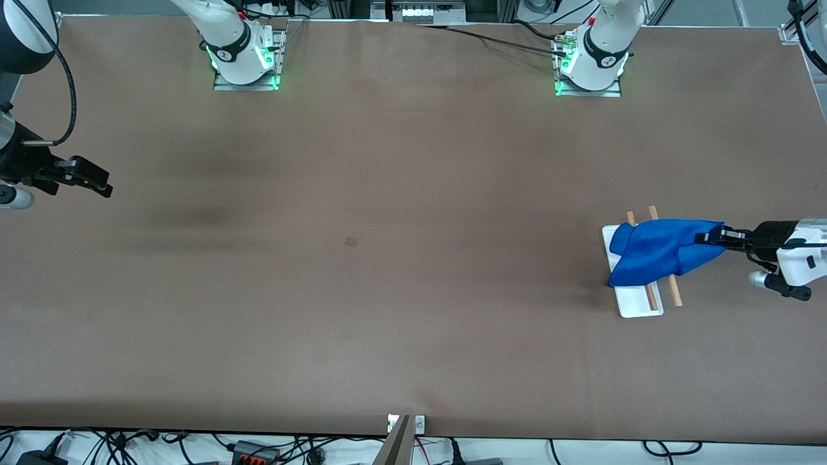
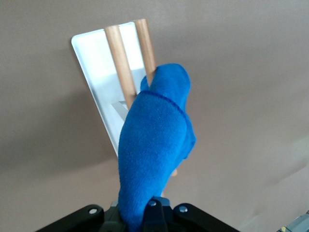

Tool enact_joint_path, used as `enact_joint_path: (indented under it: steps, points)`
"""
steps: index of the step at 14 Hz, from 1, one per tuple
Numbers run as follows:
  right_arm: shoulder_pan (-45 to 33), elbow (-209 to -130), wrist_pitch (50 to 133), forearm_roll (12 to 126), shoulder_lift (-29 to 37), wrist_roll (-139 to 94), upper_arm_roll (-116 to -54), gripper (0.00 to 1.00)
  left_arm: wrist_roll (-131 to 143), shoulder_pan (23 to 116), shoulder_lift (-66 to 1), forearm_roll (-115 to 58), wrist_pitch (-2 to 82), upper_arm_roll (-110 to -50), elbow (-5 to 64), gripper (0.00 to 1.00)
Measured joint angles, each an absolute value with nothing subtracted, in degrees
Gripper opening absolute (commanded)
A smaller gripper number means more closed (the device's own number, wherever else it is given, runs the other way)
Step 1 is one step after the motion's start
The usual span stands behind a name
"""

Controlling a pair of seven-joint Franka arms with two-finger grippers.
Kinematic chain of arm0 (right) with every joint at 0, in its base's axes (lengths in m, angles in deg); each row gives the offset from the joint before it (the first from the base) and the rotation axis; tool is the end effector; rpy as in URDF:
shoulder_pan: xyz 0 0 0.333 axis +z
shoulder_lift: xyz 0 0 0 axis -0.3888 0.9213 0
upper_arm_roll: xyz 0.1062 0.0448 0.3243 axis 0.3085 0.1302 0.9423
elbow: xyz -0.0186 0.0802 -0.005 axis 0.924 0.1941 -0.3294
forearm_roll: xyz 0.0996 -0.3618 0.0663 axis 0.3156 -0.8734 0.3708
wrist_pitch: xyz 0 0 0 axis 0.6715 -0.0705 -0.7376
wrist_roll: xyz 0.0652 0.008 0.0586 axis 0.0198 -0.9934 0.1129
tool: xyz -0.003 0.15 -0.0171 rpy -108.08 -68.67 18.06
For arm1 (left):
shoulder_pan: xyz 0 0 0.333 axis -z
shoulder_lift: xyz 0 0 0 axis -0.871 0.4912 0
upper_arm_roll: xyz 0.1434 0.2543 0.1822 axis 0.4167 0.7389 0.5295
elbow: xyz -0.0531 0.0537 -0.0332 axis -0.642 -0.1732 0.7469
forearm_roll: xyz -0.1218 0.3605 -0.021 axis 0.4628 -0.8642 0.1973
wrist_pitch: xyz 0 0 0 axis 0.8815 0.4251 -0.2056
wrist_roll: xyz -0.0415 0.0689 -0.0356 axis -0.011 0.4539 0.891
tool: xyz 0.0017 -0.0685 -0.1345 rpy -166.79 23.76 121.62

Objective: Pass towel and hang on rack
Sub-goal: 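Lower the towel onto the dowels and open the left gripper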

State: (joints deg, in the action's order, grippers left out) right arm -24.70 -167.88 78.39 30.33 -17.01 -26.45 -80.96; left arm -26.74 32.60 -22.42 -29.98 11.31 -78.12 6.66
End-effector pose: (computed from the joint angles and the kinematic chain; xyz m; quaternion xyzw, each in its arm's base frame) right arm 0.5710 -0.0348 0.5430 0.9996 -0.0154 0.0186 0.0138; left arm 0.6465 0.1480 0.3436 0.9641 -0.1040 -0.1336 0.2047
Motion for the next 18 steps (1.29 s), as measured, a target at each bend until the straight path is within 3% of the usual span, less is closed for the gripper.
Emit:
enact_joint_path:
  steps: [10, 13, 16, 17, 18]
  points:
    - [-24.53, -165.37, 74.86, 30.33, -17.32, -26.30, -81.06, 1.00, -36.00, 31.03, -16.29, -30.05, 18.24, -76.63, 5.05, 0.03]
    - [-24.55, -165.25, 74.69, 30.33, -17.31, -25.84, -81.06, 1.00, -37.02, 30.88, -15.19, -30.05, 19.39, -76.64, 5.05, 0.15]
    - [-24.55, -165.25, 74.43, 30.33, -17.31, -25.69, -81.06, 1.00, -37.19, 30.89, -14.95, -30.05, 19.56, -76.65, 5.02, 0.29]
    - [-24.54, -165.25, 74.27, 30.33, -17.31, -25.67, -81.06, 1.00, -37.20, 30.89, -14.85, -30.05, 19.56, -76.65, 5.02, 0.43]
    - [-24.51, -165.25, 74.22, 30.33, -17.31, -25.66, -81.05, 1.00, -37.23, 30.89, -14.73, -30.05, 19.56, -76.65, 5.02, 0.74]
